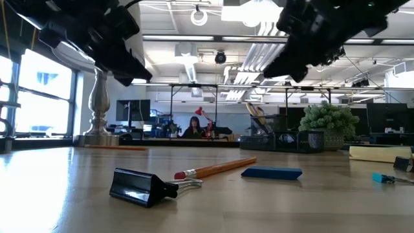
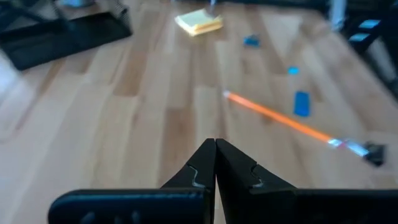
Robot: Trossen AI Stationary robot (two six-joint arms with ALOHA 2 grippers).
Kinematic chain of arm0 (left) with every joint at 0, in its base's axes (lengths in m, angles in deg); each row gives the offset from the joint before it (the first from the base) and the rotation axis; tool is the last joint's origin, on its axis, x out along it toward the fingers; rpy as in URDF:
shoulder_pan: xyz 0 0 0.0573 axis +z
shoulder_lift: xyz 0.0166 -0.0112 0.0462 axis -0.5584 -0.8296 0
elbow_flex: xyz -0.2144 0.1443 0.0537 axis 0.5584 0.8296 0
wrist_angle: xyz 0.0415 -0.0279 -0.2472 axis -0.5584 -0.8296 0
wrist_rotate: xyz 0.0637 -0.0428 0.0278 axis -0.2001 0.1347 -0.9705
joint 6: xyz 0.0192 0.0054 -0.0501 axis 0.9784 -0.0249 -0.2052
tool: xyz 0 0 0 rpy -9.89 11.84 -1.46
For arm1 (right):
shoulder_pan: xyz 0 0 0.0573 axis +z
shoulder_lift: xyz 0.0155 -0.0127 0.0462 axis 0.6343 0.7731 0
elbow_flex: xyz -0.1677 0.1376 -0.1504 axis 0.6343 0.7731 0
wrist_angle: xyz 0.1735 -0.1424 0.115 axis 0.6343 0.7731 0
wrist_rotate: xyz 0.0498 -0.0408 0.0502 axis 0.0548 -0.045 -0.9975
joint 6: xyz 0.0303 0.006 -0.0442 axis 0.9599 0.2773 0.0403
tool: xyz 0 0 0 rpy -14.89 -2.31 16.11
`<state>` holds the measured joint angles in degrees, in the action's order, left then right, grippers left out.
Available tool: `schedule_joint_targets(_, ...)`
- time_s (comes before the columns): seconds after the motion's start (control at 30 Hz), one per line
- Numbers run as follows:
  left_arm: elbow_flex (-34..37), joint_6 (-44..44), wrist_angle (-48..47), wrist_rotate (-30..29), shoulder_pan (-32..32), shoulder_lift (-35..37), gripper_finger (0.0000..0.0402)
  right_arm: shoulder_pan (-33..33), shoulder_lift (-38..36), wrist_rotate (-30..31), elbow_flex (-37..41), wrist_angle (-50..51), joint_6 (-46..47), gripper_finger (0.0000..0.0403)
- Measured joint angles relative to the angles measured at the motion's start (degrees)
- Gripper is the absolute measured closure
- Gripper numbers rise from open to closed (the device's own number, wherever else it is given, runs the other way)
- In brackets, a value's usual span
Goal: Pick and place office supplies into organizer
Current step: Put the top right black binder clip into the desk organizer
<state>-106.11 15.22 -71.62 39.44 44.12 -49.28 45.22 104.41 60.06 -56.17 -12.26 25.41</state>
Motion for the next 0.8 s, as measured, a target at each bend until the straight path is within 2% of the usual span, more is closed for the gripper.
schedule_joint_targets(0.07, 0.00, -1.84, 0.93, -0.69, -1.80, 0.00, 0.0401, 2.66, 0.00, 1.54, 1.53, 0.14, 0.57, 0.0402)
schedule_joint_targets(0.13, 0.00, -3.77, 1.19, -3.82, -4.14, 0.00, 0.0401, 5.12, 0.00, 3.88, 3.14, -0.17, 0.69, 0.0402)
schedule_joint_targets(0.23, 0.00, -6.14, -0.12, -12.47, -7.23, 0.00, 0.0401, 7.86, 0.00, 7.73, 6.39, -2.98, 0.17, 0.0402)
schedule_joint_targets(0.3, 0.00, -7.58, -2.15, -18.70, -8.36, 0.00, 0.0401, 9.23, 0.00, 9.90, 9.29, -7.31, -0.35, 0.0402)
schedule_joint_targets(0.37, -0.34, -9.01, -5.20, -22.55, -8.31, 0.00, 0.0401, 10.17, 0.00, 10.73, 12.78, -13.20, -1.26, 0.0402)
schedule_joint_targets(0.5, -2.30, -14.00, -12.23, -23.78, -8.30, 0.00, 0.0401, 10.79, 0.00, 11.21, 19.21, -25.63, -4.04, 0.0402)
schedule_joint_targets(0.6, -2.71, -18.52, -13.05, -21.38, -9.56, 0.00, 0.0401, 10.28, 0.00, 9.61, 21.56, -30.57, -7.49, 0.0402)
schedule_joint_targets(0.67, -2.71, -21.88, -13.10, -21.25, -11.32, -0.02, 0.0401, 9.88, 0.00, 6.89, 21.58, -30.54, -9.14, 0.0402)
schedule_joint_targets(0.8, -2.71, -28.67, -13.06, -25.77, -16.35, -0.94, 0.0401, 10.58, 0.02, 2.35, 19.26, -25.60, -10.11, 0.0402)
